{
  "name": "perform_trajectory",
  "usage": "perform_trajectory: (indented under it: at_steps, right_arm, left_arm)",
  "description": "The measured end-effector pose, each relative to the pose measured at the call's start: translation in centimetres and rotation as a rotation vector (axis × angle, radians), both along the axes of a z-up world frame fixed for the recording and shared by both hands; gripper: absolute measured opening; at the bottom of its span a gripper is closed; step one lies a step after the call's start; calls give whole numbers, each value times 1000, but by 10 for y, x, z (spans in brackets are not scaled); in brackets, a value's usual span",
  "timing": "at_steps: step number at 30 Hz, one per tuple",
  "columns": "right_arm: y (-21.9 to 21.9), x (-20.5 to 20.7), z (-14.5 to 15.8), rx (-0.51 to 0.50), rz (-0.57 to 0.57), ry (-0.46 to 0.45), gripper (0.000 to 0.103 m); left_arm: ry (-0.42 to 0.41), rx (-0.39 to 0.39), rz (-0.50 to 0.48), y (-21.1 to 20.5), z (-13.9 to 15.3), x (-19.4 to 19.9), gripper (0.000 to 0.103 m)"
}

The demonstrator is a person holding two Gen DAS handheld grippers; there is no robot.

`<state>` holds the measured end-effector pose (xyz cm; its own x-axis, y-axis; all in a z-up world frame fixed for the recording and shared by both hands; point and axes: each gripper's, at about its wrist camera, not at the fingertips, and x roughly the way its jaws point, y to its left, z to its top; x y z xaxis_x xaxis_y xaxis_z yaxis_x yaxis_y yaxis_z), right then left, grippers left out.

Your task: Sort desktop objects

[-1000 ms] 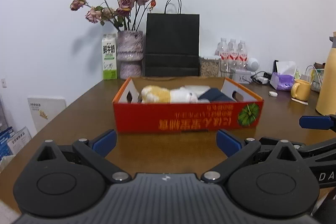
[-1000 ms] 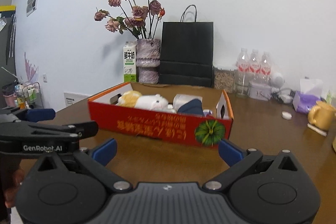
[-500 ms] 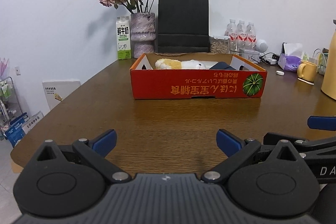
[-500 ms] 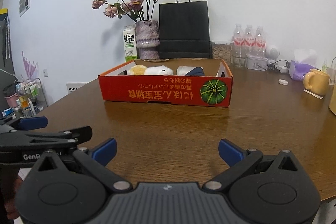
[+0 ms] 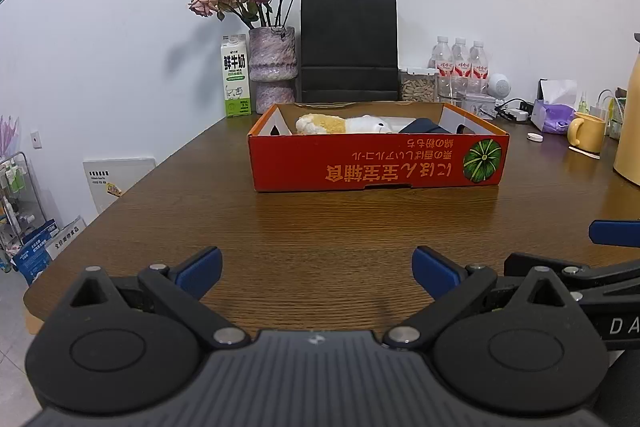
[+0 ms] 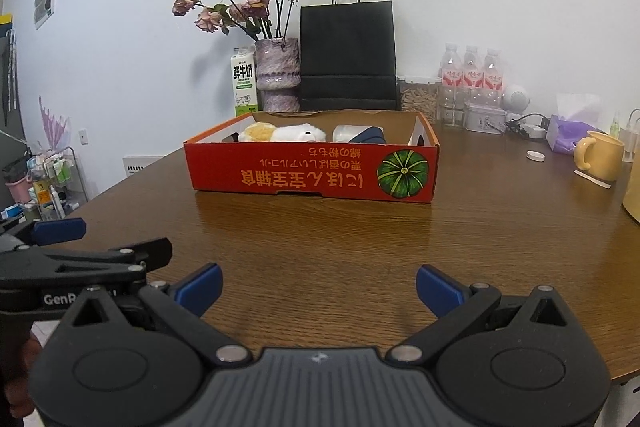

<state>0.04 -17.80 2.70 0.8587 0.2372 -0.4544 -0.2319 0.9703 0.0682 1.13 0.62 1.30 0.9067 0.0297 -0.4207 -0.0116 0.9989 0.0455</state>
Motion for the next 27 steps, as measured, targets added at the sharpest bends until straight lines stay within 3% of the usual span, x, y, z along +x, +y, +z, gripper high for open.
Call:
perform_trajectory:
  at_steps: [27]
  right_arm:
    - [0, -1, 1, -7, -3, -1, 103]
  left_arm:
    - [1, 7, 7, 1, 0, -1, 103]
